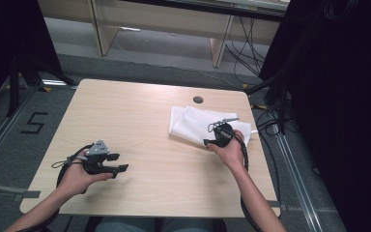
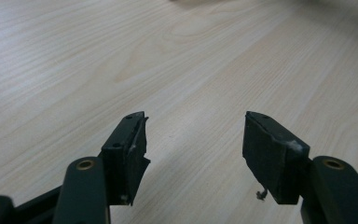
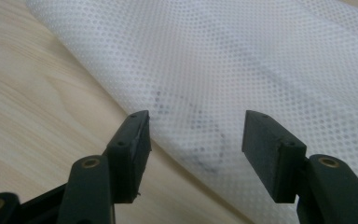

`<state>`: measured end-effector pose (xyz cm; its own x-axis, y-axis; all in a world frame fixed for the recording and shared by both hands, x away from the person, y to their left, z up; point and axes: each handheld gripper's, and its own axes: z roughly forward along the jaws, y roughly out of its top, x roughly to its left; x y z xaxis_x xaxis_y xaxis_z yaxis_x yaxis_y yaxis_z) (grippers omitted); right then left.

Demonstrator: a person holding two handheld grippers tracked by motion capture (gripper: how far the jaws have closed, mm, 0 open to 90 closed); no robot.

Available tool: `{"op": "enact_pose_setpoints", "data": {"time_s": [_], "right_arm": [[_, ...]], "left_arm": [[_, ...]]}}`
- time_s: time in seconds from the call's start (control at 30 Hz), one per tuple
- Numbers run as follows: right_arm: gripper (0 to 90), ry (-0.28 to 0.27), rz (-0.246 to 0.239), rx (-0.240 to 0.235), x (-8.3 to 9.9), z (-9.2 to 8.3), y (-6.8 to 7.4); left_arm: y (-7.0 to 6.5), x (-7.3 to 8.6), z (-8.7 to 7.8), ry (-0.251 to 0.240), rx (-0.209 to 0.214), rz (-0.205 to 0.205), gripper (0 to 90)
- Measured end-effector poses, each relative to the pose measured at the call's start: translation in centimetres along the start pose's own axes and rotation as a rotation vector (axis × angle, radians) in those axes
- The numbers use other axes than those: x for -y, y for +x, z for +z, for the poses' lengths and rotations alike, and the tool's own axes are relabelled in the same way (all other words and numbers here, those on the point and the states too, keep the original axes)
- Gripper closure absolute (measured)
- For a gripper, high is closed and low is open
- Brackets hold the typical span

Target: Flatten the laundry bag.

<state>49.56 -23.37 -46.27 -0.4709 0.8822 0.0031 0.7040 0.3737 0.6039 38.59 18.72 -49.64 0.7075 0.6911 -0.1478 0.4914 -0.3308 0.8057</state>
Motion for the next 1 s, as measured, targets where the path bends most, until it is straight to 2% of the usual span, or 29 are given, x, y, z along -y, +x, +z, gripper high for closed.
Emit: {"op": "enact_pose_setpoints", "data": {"time_s": [0.03,0.07,0.1,0.13,0.17,0.2,0.23,0.27,0.33,0.37,0.4,0.43,0.47,0.5,0.57,0.63,0.67,0.73,0.77,0.8,0.83,0.9,0.93,0.97,1.0], "right_arm": [[42.0,-0.001,-0.006,-0.004,-0.1,0.2,0.4],[41.9,-0.015,0.004,-0.007,-0.2,0.6,0.9],[41.7,0.011,-0.024,-0.019,-0.3,0.7,1.2],[41.6,-0.002,-0.02,-0.02,-0.4,1.1,1.6],[41.6,0.01,-0.031,-0.021,-0.4,1.3,1.8],[41.5,0.026,-0.029,-0.023,-0.5,1.5,1.9],[41.5,0.038,-0.028,-0.018,-0.5,1.7,1.9],[41.6,0.024,-0.05,-0.008,-0.5,2.1,1.8],[41.8,0.035,-0.068,-0.003,-0.4,2.5,1.7],[42.1,0.049,-0.031,-0.007,-0.3,2.7,2.0],[42.6,0.05,-0.03,-0.007,-0.3,2.8,2.0],[43.3,0.041,-0.056,-0.002,-0.3,3.0,1.8],[44.0,0.039,-0.07,-0.003,-0.4,3.1,1.7],[45.2,0.039,-0.073,-0.002,-0.4,3.2,1.6],[46.8,0.05,-0.036,0.001,-0.4,3.2,1.8],[47.6,0.047,-0.048,0.0,-0.4,3.3,1.7],[50.0,0.052,-0.06,0.001,-0.3,3.5,1.6],[51.9,0.058,-0.065,-0.001,-0.3,3.5,1.5],[55.9,0.071,-0.034,-0.011,-0.3,3.6,1.6],[57.6,0.057,-0.06,-0.011,-0.3,3.7,1.3],[60.2,0.06,-0.055,-0.014,-0.4,3.7,1.3],[71.2,0.069,-0.032,-0.028,-0.4,3.6,1.3],[76.8,0.061,-0.044,-0.018,-0.5,3.6,1.1],[79.7,0.08,-0.043,-0.028,-0.5,3.4,1.1],[82.0,0.069,-0.069,-0.023,-0.5,3.5,0.9]], "left_arm": [[0.0,0.0,0.0,-0.004,0.003,-0.006,39.1],[0.2,-0.1,0.0,-0.005,0.004,0.013,39.1],[0.1,-0.1,0.1,-0.009,-0.001,0.005,39.1],[0.2,-0.1,0.1,0.005,0.013,0.008,39.1],[0.2,0.0,0.3,0.0,0.004,0.006,39.1],[0.1,0.1,0.4,0.005,0.012,-0.013,39.1],[0.2,0.1,0.3,0.02,0.012,0.013,39.1],[0.2,0.1,0.3,0.02,0.012,0.013,39.1],[0.1,0.0,0.3,0.008,0.023,0.009,39.1],[0.0,0.0,0.3,0.002,0.015,0.009,39.1],[0.0,0.0,0.3,0.003,0.012,0.012,39.1],[0.0,0.0,0.3,0.015,0.02,0.013,39.1],[-0.1,0.0,0.4,-0.002,0.02,0.0,39.1],[-0.1,-0.1,0.3,0.001,0.021,0.017,39.1],[-0.2,-0.1,0.4,0.006,0.027,0.01,39.1],[-0.3,-0.1,0.5,0.001,0.028,0.003,39.0],[-0.3,0.0,0.6,0.007,0.034,0.019,39.0],[-0.4,0.0,0.6,0.008,0.037,0.004,39.0],[-0.3,0.0,0.5,0.011,0.039,0.021,39.0],[-0.3,-0.1,0.5,0.001,0.035,0.021,39.0],[-0.2,-0.1,0.4,0.006,0.031,0.026,39.0],[-0.2,-0.1,0.4,0.005,0.032,0.026,39.0],[-0.2,-0.1,0.4,0.006,0.026,0.029,39.0],[-0.2,-0.1,0.4,0.004,0.034,0.026,39.0],[-0.2,-0.1,0.4,0.004,0.034,0.026,39.0]]}}
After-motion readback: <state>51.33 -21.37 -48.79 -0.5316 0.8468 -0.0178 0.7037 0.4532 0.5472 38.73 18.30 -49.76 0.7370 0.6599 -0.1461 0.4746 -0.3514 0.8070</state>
